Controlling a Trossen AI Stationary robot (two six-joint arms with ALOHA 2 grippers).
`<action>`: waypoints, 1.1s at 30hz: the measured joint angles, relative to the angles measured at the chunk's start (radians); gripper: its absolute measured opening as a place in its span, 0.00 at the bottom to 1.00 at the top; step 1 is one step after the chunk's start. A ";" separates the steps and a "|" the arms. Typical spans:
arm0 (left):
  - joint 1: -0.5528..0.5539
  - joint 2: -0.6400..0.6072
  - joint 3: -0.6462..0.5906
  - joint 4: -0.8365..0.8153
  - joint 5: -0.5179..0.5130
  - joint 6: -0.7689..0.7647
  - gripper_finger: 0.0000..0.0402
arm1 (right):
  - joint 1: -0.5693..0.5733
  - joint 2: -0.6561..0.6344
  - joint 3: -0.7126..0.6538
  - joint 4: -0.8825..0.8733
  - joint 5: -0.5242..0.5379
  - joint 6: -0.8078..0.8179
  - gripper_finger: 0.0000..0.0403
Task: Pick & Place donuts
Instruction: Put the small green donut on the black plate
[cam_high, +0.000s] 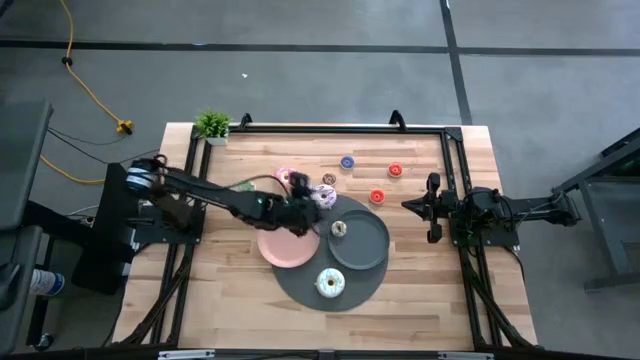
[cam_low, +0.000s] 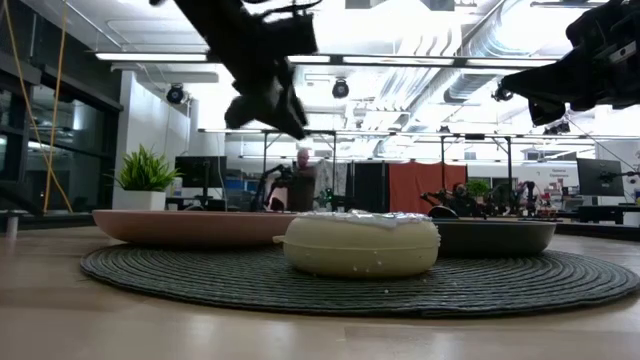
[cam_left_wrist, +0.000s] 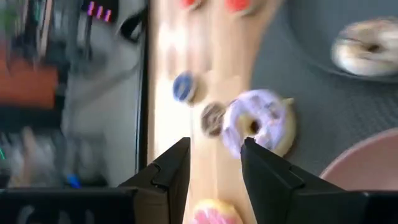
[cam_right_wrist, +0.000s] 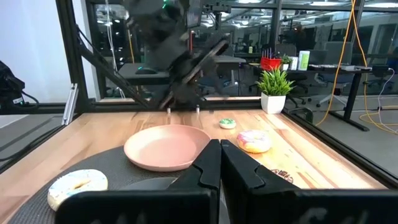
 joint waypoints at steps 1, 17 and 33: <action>0.008 -0.023 0.000 -0.044 -0.004 -0.072 0.33 | 0.000 0.000 0.000 0.000 0.000 0.000 0.00; 0.252 -0.332 -0.001 -0.430 0.085 -0.751 0.33 | 0.000 0.000 0.000 0.000 0.000 0.000 0.00; 0.548 -0.609 -0.165 -0.393 0.296 -0.971 0.33 | 0.000 0.000 0.000 0.001 0.000 0.000 0.00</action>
